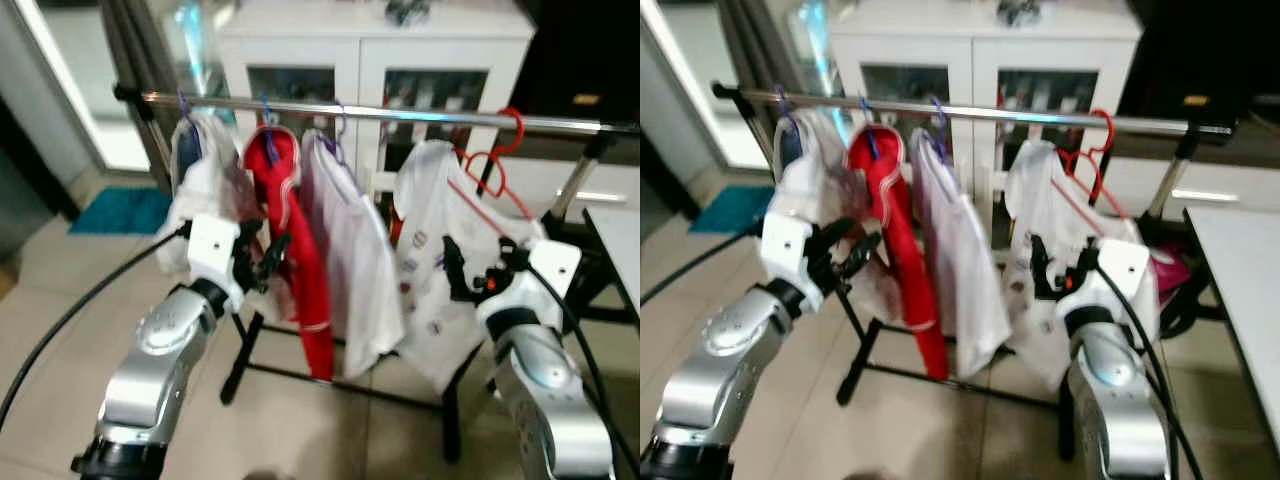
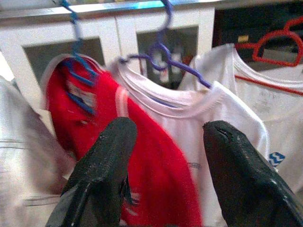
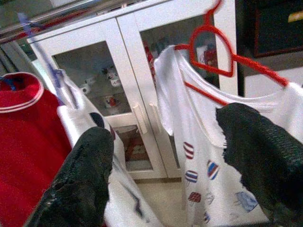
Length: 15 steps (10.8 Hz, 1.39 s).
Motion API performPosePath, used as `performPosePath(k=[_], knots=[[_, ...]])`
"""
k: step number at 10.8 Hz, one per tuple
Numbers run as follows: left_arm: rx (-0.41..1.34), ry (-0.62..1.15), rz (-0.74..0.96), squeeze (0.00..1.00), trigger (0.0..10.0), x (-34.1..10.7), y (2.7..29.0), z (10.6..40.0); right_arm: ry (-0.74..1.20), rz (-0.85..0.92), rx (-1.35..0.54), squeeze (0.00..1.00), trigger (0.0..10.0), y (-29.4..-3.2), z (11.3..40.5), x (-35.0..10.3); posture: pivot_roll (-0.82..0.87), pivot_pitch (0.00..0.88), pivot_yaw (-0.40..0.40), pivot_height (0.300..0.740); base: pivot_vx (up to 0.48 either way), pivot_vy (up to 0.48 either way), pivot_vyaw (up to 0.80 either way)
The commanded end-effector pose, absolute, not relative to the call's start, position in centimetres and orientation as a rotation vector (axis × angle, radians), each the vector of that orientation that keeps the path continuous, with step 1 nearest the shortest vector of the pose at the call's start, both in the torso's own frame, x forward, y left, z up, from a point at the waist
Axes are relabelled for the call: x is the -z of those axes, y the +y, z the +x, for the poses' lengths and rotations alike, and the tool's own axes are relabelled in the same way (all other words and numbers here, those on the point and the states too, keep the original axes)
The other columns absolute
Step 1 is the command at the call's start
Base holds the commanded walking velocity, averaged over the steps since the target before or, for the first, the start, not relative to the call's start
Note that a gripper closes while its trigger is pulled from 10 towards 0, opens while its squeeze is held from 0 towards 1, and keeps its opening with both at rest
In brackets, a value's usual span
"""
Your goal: Hang hanger
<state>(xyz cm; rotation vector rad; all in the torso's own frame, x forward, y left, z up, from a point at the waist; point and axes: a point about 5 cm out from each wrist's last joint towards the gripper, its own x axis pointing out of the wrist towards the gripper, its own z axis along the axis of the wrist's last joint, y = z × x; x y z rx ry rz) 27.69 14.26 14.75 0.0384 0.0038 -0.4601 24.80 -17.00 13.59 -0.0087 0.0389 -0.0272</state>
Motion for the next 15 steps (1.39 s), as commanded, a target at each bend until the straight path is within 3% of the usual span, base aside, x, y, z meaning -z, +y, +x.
performPosePath(k=[1,11,15], knots=[[0.401,0.019,0.061,0.00,10.0,-14.4,15.0,27.4,-0.025,0.006,-0.010,1.00,10.0,-16.4,25.4,-14.1,-0.01,0.000,0.022,0.740,0.000,0.480,0.00],[0.384,0.036,0.064,0.00,10.0,-14.5,14.7,26.4,0.094,0.103,-0.018,1.00,10.0,-16.4,26.6,-12.3,0.05,0.000,-0.015,0.740,0.000,0.453,0.00],[0.368,0.002,0.071,0.00,10.0,-15.2,14.4,27.0,0.087,0.104,-0.059,1.00,10.0,-16.0,27.1,-12.4,0.06,0.000,-0.031,0.740,0.000,0.000,0.30]])
